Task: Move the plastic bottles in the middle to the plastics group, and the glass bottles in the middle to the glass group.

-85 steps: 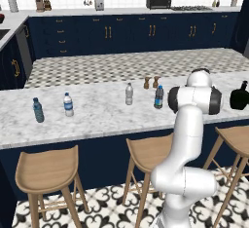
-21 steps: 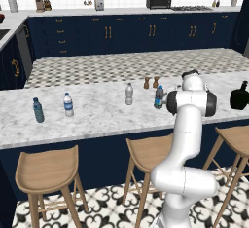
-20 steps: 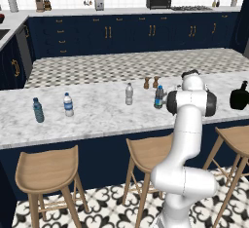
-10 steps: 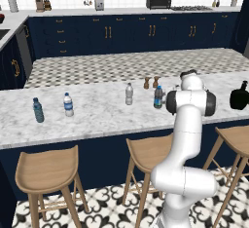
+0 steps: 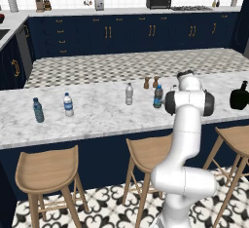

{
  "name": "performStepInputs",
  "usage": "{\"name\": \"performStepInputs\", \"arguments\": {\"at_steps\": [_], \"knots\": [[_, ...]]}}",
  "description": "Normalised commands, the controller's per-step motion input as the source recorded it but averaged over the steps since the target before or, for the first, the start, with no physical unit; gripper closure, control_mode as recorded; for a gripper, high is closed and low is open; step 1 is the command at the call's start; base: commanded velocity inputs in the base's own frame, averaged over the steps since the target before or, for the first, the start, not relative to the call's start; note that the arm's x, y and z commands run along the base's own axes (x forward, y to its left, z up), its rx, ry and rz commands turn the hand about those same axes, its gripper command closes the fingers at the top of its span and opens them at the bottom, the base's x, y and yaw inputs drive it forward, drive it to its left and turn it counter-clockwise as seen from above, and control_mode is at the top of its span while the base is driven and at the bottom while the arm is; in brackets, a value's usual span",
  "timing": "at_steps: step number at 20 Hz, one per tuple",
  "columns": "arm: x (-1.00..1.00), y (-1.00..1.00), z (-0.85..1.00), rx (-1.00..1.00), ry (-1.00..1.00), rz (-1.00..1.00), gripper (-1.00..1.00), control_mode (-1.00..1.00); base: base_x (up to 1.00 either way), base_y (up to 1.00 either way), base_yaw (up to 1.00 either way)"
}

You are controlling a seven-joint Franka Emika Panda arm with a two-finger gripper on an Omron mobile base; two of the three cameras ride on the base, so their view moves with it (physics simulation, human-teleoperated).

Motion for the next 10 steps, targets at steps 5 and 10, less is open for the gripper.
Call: {"name": "performStepInputs", "arguments": {"at_steps": [5,10], "knots": [[0.24,0.05,-0.18,0.00,0.01,-0.05,-1.00,-1.00,0.00,0.00,0.00],[0.19,0.07,-0.07,0.01,0.00,-0.05,1.00,-1.00,0.00,0.00,0.00]]}}
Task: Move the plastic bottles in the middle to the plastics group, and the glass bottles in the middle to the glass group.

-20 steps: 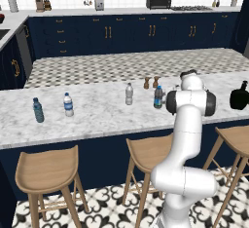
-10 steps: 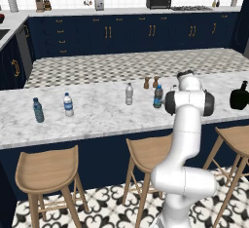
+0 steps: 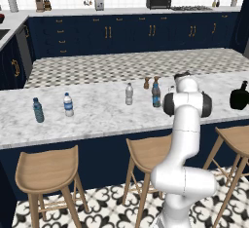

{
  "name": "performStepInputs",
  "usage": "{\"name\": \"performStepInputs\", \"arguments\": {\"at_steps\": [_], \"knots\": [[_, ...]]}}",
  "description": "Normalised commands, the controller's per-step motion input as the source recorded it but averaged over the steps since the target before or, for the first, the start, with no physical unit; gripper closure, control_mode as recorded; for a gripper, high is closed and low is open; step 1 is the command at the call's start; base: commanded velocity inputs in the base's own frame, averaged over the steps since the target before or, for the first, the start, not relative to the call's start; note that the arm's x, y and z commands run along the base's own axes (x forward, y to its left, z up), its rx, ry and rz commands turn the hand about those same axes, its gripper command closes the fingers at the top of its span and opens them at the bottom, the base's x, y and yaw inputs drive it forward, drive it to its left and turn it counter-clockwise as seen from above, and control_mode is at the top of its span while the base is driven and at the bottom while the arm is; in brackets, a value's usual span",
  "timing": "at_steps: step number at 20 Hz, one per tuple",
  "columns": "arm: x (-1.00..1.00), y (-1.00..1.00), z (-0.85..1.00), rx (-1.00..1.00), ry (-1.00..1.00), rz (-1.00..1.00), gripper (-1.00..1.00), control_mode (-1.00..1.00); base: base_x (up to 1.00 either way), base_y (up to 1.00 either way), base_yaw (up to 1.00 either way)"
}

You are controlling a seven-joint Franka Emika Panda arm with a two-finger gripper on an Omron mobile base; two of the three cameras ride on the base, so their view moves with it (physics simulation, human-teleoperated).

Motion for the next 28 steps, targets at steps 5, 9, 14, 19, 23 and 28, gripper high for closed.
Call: {"name": "performStepInputs", "arguments": {"at_steps": [5,9,14,19,23,28], "knots": [[-0.09,0.01,0.01,0.01,0.01,-0.01,1.00,-1.00,0.00,0.00,0.00],[-0.59,0.15,0.13,0.09,0.00,0.00,1.00,-1.00,0.00,0.00,0.00],[-0.73,0.49,0.05,0.04,0.00,0.01,1.00,-1.00,0.00,0.00,0.00],[-0.57,0.62,0.19,0.01,0.00,0.07,1.00,-1.00,0.00,0.00,0.00],[-0.42,0.72,0.27,0.00,-0.01,0.07,1.00,-1.00,0.00,0.00,0.00],[-0.42,0.69,0.26,0.00,0.00,0.01,1.00,-1.00,0.00,0.00,0.00]]}}
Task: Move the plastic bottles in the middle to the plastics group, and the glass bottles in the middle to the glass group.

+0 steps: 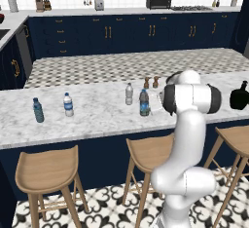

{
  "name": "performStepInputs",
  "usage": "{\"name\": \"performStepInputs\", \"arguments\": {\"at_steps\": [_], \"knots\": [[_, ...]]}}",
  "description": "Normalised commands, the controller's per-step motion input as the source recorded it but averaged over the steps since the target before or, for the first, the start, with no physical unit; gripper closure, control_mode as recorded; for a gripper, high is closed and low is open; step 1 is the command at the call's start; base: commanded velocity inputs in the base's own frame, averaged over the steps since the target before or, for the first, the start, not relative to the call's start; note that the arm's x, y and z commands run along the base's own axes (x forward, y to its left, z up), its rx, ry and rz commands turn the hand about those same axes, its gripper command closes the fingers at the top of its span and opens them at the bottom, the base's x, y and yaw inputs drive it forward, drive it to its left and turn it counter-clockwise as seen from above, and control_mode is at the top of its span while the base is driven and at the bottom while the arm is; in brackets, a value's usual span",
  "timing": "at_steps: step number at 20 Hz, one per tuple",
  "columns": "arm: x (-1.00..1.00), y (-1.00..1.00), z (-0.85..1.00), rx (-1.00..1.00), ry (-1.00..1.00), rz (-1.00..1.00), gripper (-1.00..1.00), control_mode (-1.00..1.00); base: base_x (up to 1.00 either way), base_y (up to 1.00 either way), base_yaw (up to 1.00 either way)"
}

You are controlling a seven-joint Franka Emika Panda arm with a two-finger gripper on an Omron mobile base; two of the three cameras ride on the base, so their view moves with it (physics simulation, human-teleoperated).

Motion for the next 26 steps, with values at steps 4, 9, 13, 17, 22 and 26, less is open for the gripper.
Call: {"name": "performStepInputs", "arguments": {"at_steps": [4,9,13,17,22,26], "knots": [[-0.42,0.66,0.12,0.00,0.00,0.00,1.00,-1.00,0.00,0.00,0.00],[-0.21,0.77,0.02,-0.01,0.00,0.00,1.00,-1.00,0.00,0.00,0.00],[0.03,0.87,0.03,-0.06,0.00,-0.03,1.00,-1.00,0.00,0.00,0.00],[0.23,0.97,0.00,-0.11,0.00,-0.04,1.00,-1.00,0.00,0.00,0.00],[0.32,0.96,0.00,-0.09,0.00,-0.01,1.00,-1.00,0.00,0.00,0.00],[0.45,0.75,-0.04,-0.03,0.00,0.00,1.00,-1.00,0.00,0.00,0.00]]}}
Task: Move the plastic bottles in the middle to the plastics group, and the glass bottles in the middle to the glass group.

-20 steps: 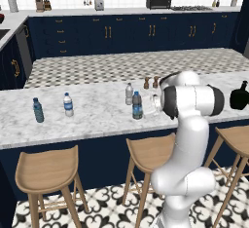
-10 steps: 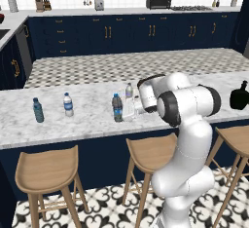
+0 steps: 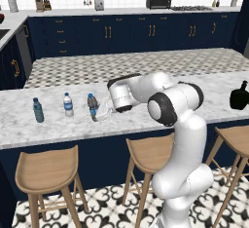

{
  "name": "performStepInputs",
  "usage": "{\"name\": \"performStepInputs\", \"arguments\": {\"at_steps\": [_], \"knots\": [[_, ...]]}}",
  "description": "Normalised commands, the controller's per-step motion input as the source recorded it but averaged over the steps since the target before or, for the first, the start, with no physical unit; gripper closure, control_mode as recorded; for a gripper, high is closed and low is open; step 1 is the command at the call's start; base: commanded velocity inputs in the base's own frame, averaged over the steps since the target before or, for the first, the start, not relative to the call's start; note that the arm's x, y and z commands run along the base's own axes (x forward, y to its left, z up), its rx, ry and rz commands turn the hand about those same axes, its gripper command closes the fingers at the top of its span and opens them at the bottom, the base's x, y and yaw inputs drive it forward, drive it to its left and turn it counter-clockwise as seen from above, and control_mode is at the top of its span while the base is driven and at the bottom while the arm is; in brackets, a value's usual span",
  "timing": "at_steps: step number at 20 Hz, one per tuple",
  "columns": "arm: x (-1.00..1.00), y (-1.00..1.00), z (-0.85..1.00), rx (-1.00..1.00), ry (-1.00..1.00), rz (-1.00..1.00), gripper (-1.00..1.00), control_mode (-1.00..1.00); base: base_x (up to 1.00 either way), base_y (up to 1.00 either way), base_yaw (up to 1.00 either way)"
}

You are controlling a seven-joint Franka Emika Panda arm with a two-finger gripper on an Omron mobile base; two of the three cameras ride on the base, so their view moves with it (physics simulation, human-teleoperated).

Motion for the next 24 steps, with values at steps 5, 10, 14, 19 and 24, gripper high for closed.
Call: {"name": "performStepInputs", "arguments": {"at_steps": [5,10,14,19,24], "knots": [[0.31,0.38,-0.18,0.06,0.02,0.00,1.00,-1.00,0.00,0.00,0.00],[0.29,0.29,-0.25,0.14,0.01,0.00,1.00,-1.00,0.00,0.00,0.00],[0.33,0.23,-0.36,0.08,0.01,0.03,1.00,-1.00,0.00,0.00,0.00],[0.25,0.25,-0.28,0.00,0.00,0.06,1.00,-1.00,0.00,0.00,0.00],[0.26,0.21,-0.23,0.00,-0.01,0.06,1.00,-1.00,0.00,0.00,0.00]]}}
